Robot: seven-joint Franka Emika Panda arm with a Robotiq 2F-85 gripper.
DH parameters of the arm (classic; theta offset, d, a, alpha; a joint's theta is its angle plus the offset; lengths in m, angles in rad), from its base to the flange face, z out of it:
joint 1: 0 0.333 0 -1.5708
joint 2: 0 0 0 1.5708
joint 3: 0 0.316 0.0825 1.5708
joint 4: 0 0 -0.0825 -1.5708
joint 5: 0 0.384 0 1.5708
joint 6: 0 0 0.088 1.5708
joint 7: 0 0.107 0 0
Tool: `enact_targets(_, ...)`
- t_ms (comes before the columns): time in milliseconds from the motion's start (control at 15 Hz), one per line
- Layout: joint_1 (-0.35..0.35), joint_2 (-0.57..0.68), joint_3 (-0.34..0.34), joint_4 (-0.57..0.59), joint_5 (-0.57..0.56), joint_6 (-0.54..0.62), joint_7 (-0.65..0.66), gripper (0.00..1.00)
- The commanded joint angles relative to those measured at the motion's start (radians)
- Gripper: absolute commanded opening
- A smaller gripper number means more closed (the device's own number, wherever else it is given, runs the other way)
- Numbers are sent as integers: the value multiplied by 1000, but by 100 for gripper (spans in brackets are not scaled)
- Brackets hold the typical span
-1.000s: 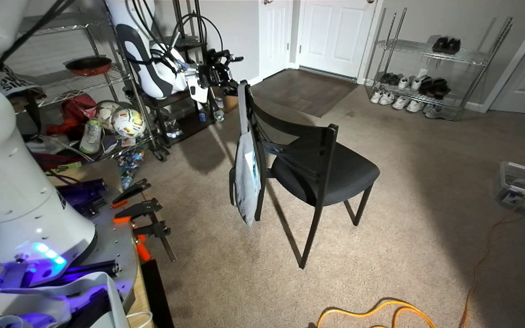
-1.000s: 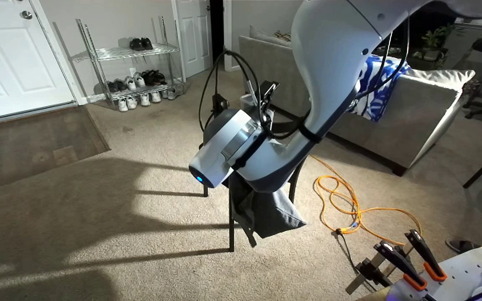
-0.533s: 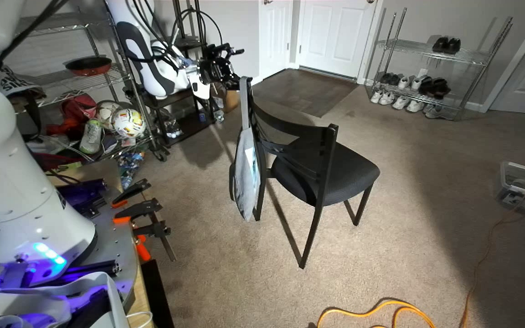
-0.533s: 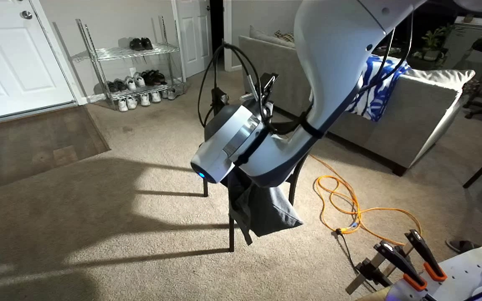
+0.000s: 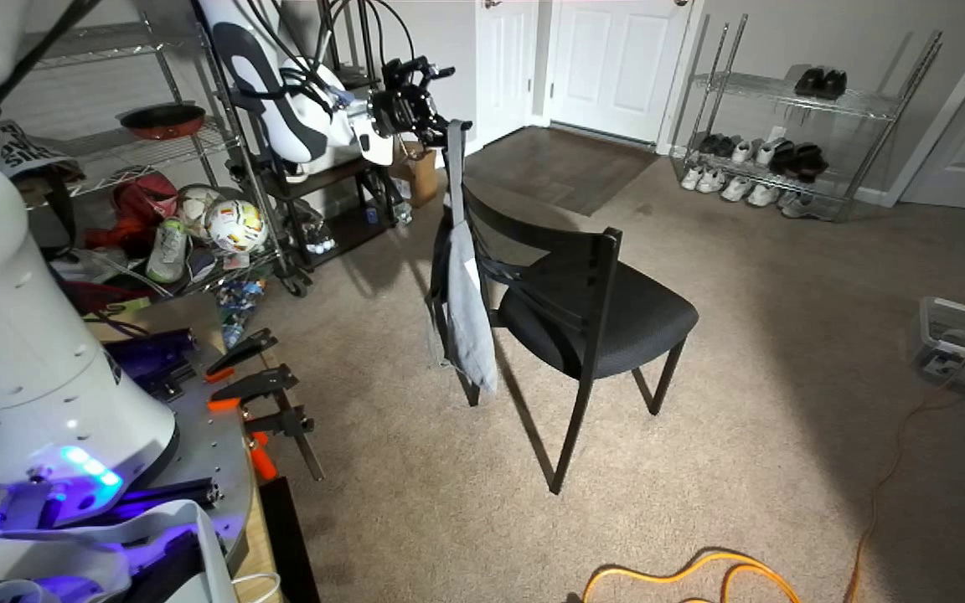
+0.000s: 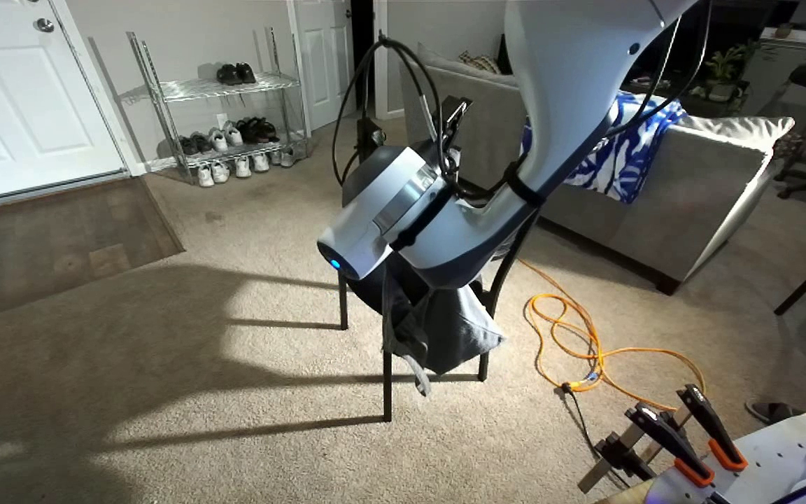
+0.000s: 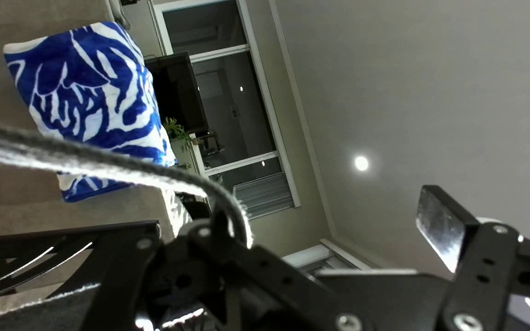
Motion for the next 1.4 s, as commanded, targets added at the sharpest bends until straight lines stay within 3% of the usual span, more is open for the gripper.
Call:
enact_targets(0,-10,-39,14,-7,7,-5,3,100)
enact_targets(933,5,-68,46,41,18,3,84,100)
enact_targets(1333,55,-115,87,21,6,16,117,100)
